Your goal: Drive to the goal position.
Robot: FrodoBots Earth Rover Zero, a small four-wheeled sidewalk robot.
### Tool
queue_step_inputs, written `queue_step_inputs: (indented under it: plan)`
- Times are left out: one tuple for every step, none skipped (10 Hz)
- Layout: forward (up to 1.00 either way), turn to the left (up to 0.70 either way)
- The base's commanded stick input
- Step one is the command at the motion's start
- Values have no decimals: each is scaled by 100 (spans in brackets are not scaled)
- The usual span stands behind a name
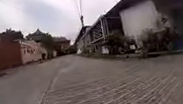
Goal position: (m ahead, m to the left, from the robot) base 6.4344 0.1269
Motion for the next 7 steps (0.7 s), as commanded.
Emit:
queue_step_inputs:
  plan:
    - [100, 0]
    - [100, 0]
    - [100, 0]
    - [100, 0]
    - [100, 0]
    - [100, 0]
    - [100, 0]
